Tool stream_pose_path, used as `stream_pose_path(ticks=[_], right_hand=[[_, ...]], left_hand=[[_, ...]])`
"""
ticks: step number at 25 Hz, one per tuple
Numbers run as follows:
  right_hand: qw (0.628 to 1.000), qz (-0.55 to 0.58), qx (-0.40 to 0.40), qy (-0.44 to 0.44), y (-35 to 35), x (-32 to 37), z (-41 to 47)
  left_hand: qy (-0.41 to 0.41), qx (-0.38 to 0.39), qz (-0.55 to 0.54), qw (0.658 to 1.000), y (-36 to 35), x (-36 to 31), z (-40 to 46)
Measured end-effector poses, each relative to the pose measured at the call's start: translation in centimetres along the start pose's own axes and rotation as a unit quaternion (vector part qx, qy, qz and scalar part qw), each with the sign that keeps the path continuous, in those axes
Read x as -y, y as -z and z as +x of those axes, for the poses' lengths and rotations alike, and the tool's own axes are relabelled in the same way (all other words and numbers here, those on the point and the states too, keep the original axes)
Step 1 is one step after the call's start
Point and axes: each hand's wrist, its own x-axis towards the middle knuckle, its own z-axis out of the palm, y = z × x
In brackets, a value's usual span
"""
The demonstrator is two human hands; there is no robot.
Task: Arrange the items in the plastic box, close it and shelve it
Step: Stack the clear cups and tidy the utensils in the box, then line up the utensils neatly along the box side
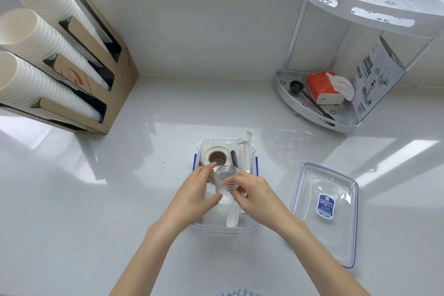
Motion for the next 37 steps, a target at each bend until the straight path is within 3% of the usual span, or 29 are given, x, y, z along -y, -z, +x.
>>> stream_pose_path(ticks=[6, 10, 15, 19, 26, 30, 37], right_hand=[[0.994, -0.037, 0.1, 0.012, -2.3, 0.3, 0.1], [0.989, -0.062, 0.132, 0.015, -2.8, 0.3, 0.0], [0.985, -0.06, 0.158, 0.02, -2.5, 0.4, -0.3], [0.988, -0.044, 0.15, 0.012, -2.3, 0.6, -0.3], [0.98, 0.101, 0.144, -0.089, -2.7, 0.0, 1.2], [0.975, 0.082, 0.168, -0.118, -3.0, -0.1, 2.7], [0.988, 0.06, 0.094, -0.109, -1.9, 0.4, 2.6]], left_hand=[[-0.003, 0.023, 0.167, 0.986, -1.3, 1.6, -0.8], [-0.018, -0.044, 0.194, 0.98, -1.5, 2.3, -1.3], [0.004, 0.015, 0.206, 0.978, -0.9, 2.2, -1.7], [0.012, 0.023, 0.205, 0.978, -0.7, 2.1, -1.7], [0.02, 0.012, 0.189, 0.982, -0.3, 1.5, -1.1], [0.033, 0.005, 0.207, 0.978, -0.3, 1.5, -1.0], [0.019, -0.038, 0.194, 0.98, -0.6, 1.2, -0.6]])
